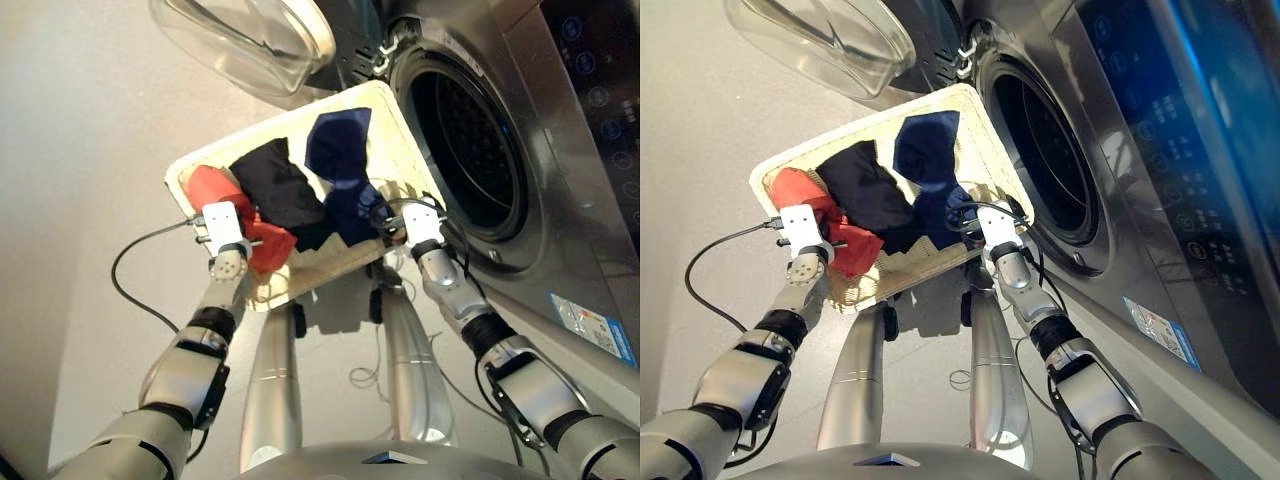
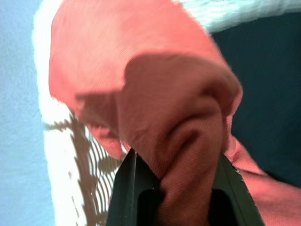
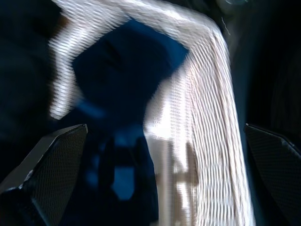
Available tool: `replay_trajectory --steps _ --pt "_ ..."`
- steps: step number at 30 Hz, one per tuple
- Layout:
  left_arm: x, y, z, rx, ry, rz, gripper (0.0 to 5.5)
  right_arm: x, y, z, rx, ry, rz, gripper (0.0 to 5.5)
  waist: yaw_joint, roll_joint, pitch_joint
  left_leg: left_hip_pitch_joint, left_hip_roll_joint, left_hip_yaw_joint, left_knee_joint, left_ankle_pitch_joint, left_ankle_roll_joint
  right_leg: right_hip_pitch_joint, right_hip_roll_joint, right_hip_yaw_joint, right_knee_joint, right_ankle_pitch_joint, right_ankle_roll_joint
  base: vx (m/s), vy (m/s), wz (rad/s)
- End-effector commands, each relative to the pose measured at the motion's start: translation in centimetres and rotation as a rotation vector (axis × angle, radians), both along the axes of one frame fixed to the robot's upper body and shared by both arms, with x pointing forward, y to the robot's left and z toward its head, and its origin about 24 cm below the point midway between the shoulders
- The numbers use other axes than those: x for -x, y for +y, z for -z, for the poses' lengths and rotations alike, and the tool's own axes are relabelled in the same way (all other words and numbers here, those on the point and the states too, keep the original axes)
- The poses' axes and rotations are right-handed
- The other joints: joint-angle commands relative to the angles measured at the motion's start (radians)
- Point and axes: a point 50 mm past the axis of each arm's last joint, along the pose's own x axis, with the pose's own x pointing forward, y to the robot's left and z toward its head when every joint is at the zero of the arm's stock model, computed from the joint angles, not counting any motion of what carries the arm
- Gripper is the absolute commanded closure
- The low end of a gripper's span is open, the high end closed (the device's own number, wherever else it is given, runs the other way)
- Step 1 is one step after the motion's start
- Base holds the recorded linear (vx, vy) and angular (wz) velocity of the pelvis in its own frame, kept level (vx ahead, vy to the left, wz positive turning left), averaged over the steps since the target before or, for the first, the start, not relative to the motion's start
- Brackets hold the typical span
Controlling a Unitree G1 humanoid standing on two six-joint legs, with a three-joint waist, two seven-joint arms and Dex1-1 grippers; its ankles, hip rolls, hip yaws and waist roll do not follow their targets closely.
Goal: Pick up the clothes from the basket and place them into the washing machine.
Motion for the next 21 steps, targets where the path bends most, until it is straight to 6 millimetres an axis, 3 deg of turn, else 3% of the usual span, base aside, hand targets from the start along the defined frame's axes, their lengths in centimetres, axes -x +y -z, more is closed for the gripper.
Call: replay_trajectory --steps 1,3,13,21 --pt "-0.1 1.4 -2.5 0.018 -0.17 -0.045 5.5 0.7 2.4 -2.2 0.064 -0.14 -0.179 0.0 -0.003 0.012 -0.022 0.043 -0.041 -0.023 -0.048 0.001 0.03 0.085 -0.008 -0.063 -0.113 0.064 0.051 0.032 -0.07 -0.033" --pt "0.4 0.6 -3.1 0.045 -0.225 0.015 5.5 1.2 4.0 -1.9 0.151 -0.128 -0.3 0.0 0.014 0.01 -0.03 0.111 -0.042 -0.021 -0.087 0.008 0.025 0.144 -0.005 -0.071 -0.132 0.061 0.051 0.036 -0.083 0.016" --pt "0.5 -2.7 -5.4 0.119 -0.34 0.136 5.5 2.7 9.6 -3.3 0.17 -0.157 -0.565 0.0 0.051 0.031 -0.054 0.248 -0.044 -0.008 -0.164 0.022 0.022 0.244 -0.001 -0.071 -0.163 0.055 0.047 0.008 -0.018 0.024" --pt "1.0 -5.3 -6.3 0.178 -0.374 0.243 5.5 2.6 11.3 -3.4 0.282 -0.214 -0.589 0.0 0.065 0.066 -0.063 0.262 -0.049 0.003 -0.17 0.027 0.032 0.244 -0.001 -0.054 -0.16 0.062 0.044 0.0 0.0 0.0"
